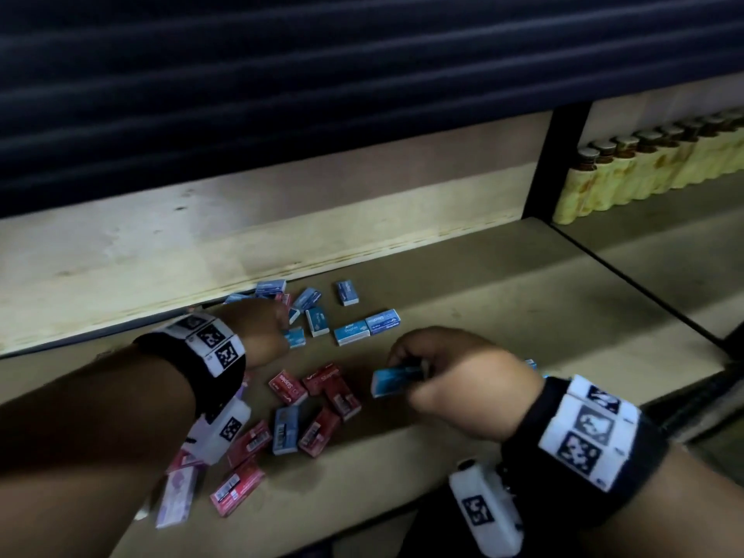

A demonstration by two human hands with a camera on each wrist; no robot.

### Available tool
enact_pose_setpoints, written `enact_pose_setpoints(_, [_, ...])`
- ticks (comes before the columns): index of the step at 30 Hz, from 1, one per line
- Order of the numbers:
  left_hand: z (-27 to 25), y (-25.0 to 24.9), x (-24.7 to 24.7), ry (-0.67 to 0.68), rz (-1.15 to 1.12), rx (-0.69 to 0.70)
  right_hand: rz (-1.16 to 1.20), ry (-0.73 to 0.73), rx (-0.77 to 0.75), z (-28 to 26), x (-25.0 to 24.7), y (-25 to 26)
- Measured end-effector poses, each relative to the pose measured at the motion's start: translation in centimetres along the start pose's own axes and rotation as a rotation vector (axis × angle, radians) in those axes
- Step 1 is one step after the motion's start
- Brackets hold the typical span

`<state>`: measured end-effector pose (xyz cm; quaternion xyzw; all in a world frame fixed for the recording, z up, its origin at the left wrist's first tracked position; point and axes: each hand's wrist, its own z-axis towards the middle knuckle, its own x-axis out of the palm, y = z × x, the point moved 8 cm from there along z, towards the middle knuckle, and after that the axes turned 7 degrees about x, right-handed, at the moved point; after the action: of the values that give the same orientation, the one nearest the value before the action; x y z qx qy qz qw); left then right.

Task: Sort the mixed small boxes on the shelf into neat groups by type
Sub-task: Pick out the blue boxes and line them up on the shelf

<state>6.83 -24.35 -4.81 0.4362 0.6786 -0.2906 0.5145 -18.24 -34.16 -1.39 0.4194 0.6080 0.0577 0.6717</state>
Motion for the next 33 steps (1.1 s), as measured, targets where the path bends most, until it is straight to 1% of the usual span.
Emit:
enact_pose_setpoints(2, [-0.1,-1.3,-1.5,-0.072,-0.089,0.021,-0.03,-0.051,0.052,-0.2,-2.6,-1.2])
enact_pose_setpoints(5, [-0.2,-5.3,-3.3,-0.124,-0.191,0.092,-0.123,-0.118,0.103,-0.1,-6.9,-2.9])
enact_pose_setpoints(9, [0.4,-12.5,-4.8,-0.191,-0.206,0.238,-0.312,-0.095,0.136,1.0,-10.7,-5.3])
enact_pose_setpoints(11, [1.3,-15.3,-4.6,-0.172,-0.234,0.272,-0.391,-0.081,0.146,1.9,-11.5,-6.9])
enact_pose_setpoints(14, [2.9,-18.8,-3.7,-0.112,-0.284,0.295,-0.475,-0.044,0.141,3.5,-11.6,-9.6])
enact_pose_setpoints(16, [3.9,-20.9,-3.4,-0.105,-0.27,0.329,-0.531,0.027,0.15,4.5,-11.1,-11.6])
enact_pose_setpoints(19, [5.2,-22.9,-2.8,-0.11,-0.251,0.34,-0.592,0.133,0.149,5.8,-9.8,-13.6])
enact_pose_setpoints(24, [6.7,-24.3,-1.8,-0.098,-0.216,0.32,-0.661,0.242,0.111,6.6,-8.2,-15.0])
enact_pose_setpoints(28, [7.3,-24.7,-1.3,-0.091,-0.22,0.301,-0.629,0.313,0.115,6.8,-7.4,-15.1])
enact_pose_setpoints(33, [7.5,-24.9,-0.6,-0.072,-0.239,0.315,-0.639,0.323,0.085,6.5,-6.4,-14.6])
